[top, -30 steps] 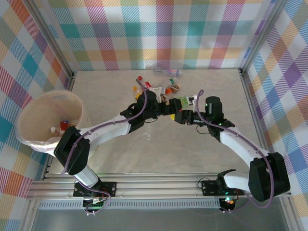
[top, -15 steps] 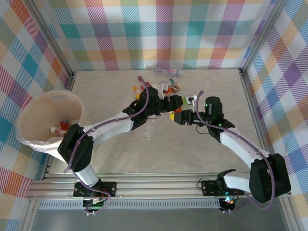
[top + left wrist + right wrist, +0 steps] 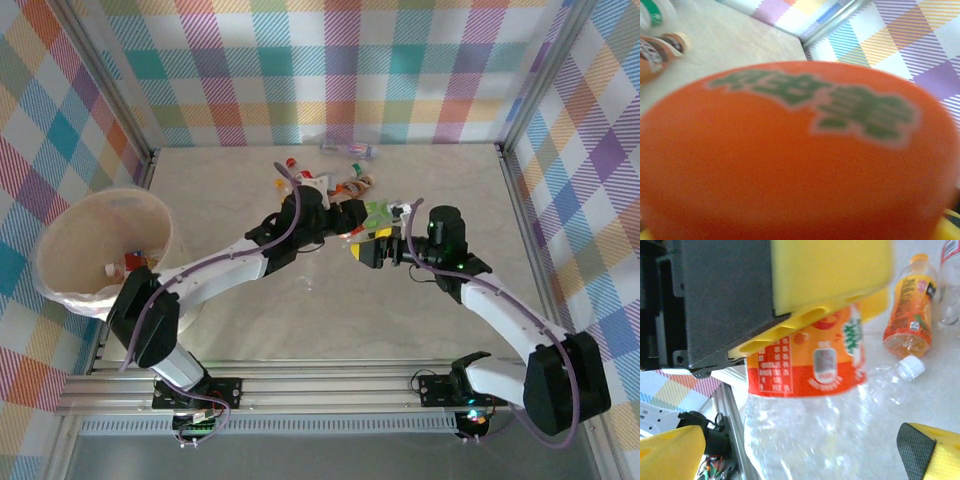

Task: Put the plastic bottles in the bin

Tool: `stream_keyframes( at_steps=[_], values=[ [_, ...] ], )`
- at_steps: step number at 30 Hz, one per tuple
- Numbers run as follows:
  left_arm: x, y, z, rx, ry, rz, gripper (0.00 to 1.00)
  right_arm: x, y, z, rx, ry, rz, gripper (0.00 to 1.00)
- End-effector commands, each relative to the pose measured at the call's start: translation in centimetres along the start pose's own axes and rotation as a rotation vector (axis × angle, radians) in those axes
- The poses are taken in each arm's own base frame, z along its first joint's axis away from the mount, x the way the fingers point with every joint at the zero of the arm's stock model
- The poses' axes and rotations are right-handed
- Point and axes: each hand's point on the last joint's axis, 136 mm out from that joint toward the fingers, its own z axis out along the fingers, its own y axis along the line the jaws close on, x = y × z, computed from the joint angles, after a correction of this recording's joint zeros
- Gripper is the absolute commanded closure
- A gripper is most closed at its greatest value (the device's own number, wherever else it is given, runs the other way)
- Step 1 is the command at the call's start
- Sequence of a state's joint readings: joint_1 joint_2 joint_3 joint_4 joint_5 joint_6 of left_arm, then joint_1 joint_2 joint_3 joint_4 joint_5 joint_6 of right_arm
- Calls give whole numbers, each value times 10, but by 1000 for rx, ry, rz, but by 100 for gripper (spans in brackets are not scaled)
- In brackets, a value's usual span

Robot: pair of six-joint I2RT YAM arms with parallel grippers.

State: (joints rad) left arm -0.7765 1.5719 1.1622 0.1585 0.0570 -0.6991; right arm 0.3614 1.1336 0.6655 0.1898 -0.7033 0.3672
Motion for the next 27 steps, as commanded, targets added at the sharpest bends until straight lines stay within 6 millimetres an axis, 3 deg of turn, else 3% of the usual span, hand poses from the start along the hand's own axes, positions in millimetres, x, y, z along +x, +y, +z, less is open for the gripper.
stream_keyframes(
  at_steps=[1, 10, 14, 23, 27],
  values=[
    [-21, 5, -29, -87, -93, 65, 56, -5, -4, -8, 77, -40, -78, 0],
    [-57, 24, -100, -355, -175, 207, 56, -16, -27, -24, 264, -124, -113, 0],
    [-74, 31, -144, -493, -201, 281, 56, -18, -32, -25, 293, -141, -120, 0],
    [-126, 19, -239, -643, -389, 386, 56, -19, -35, -22, 290, -153, -131, 0],
    [-151, 30, -291, -822, -527, 374, 56, -20, -34, -19, 274, -153, -131, 0]
  ],
)
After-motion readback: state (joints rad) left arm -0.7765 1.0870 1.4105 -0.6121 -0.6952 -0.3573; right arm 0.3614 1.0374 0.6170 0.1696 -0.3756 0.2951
